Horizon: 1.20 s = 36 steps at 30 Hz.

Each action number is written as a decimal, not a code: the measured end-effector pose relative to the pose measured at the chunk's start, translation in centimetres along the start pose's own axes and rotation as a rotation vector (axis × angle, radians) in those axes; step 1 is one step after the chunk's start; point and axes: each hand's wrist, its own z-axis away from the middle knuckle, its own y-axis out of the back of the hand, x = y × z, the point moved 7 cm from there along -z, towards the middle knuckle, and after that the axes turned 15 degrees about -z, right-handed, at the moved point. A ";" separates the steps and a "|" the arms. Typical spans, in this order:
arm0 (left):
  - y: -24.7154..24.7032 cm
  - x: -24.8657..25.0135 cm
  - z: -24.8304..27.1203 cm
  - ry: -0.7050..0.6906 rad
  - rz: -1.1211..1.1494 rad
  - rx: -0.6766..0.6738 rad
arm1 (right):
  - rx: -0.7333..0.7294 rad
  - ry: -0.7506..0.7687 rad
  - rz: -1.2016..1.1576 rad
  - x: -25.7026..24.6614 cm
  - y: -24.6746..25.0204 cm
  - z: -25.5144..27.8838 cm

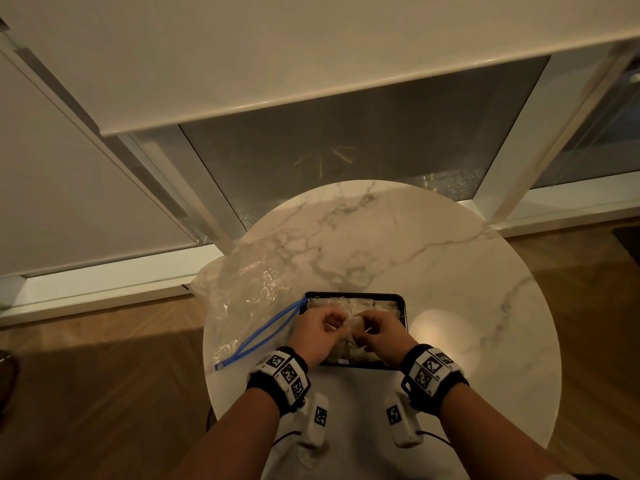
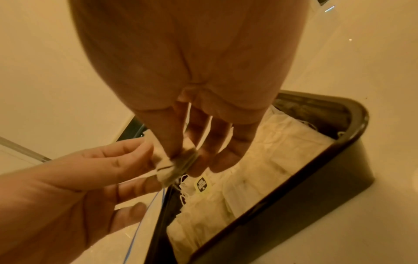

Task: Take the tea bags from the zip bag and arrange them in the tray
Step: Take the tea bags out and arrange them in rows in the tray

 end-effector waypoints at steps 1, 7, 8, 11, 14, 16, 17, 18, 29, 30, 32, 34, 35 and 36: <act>0.3 -0.6 -0.1 0.033 -0.008 0.043 | 0.028 -0.004 0.046 0.2 0.3 -0.1; 1.8 -4.8 0.2 0.139 -0.233 0.184 | 0.157 -0.131 0.279 2.2 1.4 -1.0; 1.6 -5.3 0.4 0.152 -0.253 0.168 | 0.151 -0.142 0.304 2.4 1.2 -1.2; 0.7 -6.5 0.6 0.186 -0.293 0.108 | 0.085 -0.165 0.397 2.5 -0.1 -1.6; 0.5 -6.8 0.6 0.190 -0.302 0.103 | 0.066 -0.191 0.463 2.8 -0.8 -2.0; 0.6 -6.8 0.5 0.189 -0.296 0.102 | 0.070 -0.213 0.502 3.2 -0.8 -2.2; 0.6 -6.8 0.5 0.190 -0.289 0.104 | 0.060 -0.231 0.521 3.4 -0.9 -2.3; 0.6 -6.8 0.5 0.190 -0.285 0.106 | 0.048 -0.247 0.541 3.5 -1.0 -2.4; -1.7 -4.3 1.9 -0.052 -0.600 0.067 | 0.075 -0.218 0.703 3.9 -0.7 -2.9; -2.2 -4.0 2.0 -0.074 -0.650 0.043 | 0.077 -0.199 0.714 3.7 -0.7 -2.7; -3.2 -3.5 2.1 -0.100 -0.736 -0.007 | 0.072 -0.163 0.727 3.4 -0.7 -2.5; -4.1 -3.0 2.1 -0.109 -0.779 -0.054 | 0.070 -0.131 0.732 3.1 -0.5 -2.3; -4.5 -2.7 2.1 -0.111 -0.788 -0.069 | 0.077 -0.115 0.731 2.9 -0.3 -2.2; -4.8 -2.4 2.1 -0.113 -0.796 -0.081 | 0.089 -0.106 0.722 2.7 -0.1 -2.1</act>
